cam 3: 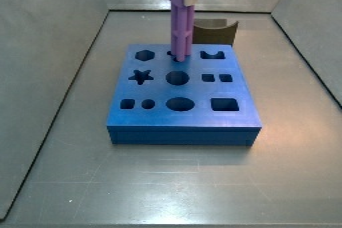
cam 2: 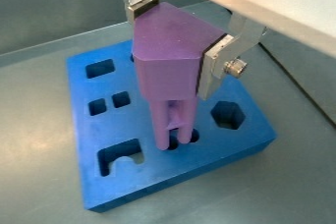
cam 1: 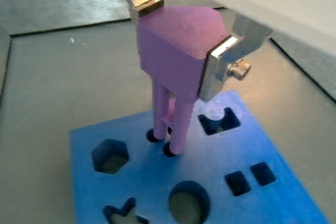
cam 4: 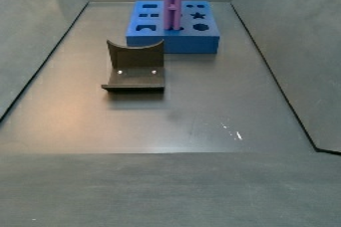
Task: Insert the 3 prong object.
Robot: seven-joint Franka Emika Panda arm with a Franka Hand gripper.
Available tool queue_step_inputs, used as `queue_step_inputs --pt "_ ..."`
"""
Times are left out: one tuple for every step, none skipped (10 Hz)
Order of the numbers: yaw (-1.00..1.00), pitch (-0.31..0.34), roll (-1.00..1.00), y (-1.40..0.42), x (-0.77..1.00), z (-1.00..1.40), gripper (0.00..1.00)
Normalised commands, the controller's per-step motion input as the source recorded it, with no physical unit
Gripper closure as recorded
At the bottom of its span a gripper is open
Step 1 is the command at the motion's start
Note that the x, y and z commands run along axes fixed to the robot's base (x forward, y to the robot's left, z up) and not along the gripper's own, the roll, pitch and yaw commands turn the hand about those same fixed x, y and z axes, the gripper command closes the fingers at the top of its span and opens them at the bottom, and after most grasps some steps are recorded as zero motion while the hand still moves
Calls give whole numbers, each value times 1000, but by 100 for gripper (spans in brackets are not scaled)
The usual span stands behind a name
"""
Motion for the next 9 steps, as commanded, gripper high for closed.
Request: queue_step_inputs --pt "0 -51 29 -11 -266 -163 100" --pt "0 -40 46 -31 -226 -183 100" --pt "0 -16 84 -17 -40 -249 100" --pt "0 0 147 -29 103 -389 100" --pt "0 0 143 -57 131 -417 100" --pt "0 0 123 -51 120 -389 100" --pt "0 0 124 -69 123 -366 100" --pt "0 0 107 -60 123 -343 100" --pt "0 0 39 0 71 -283 100"
